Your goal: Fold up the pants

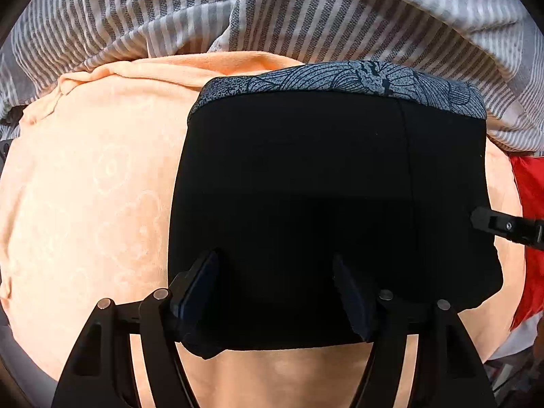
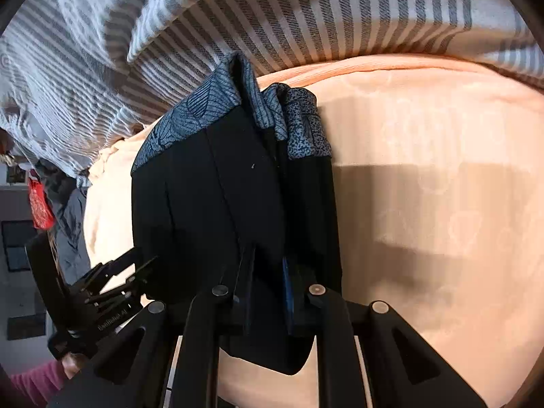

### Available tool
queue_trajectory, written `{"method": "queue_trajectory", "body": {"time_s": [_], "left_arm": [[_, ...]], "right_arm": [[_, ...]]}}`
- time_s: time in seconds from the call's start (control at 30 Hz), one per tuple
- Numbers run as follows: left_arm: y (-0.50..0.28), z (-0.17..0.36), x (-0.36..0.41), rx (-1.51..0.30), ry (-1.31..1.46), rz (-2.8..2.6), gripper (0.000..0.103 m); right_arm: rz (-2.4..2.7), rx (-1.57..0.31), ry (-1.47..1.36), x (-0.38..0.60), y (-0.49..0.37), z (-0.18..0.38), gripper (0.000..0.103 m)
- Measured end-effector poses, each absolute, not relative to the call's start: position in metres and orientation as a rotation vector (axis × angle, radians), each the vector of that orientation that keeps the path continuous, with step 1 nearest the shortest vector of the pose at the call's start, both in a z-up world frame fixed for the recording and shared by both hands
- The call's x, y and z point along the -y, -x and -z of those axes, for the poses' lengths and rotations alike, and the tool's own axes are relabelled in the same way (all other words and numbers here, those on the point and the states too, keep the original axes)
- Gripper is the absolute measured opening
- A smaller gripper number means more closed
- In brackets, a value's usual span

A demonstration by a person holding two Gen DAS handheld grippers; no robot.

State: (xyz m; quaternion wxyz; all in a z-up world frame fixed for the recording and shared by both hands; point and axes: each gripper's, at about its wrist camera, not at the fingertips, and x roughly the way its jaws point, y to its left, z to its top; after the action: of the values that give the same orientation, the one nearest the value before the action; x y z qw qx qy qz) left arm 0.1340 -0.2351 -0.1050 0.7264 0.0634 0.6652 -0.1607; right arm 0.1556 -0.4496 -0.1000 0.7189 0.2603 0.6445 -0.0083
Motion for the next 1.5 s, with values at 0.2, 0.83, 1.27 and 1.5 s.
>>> {"method": "queue_trajectory", "body": {"time_s": [0.2,0.83,1.27,1.5], "left_arm": [[-0.138,0.101,0.225,-1.443,-0.125,0.324,0.077],[-0.134,0.103,0.214,-1.418,-0.140,0.236,0.090],[-0.132,0.103,0.218,-1.422,-0.131,0.225,0.091],[-0.133,0.102,0.218,-1.432,-0.125,0.231,0.091]], "right_arm": [[0.072,-1.414,-0.521,0.435,-0.147,0.082,0.033],[0.007,-1.409,-0.338,0.409,-0.117,0.098,0.068],[0.011,-1.476,-0.458,0.412,-0.103,0.111,0.083],[0.047,-1.490,-0.555,0.426,-0.094,0.106,0.083]]}}
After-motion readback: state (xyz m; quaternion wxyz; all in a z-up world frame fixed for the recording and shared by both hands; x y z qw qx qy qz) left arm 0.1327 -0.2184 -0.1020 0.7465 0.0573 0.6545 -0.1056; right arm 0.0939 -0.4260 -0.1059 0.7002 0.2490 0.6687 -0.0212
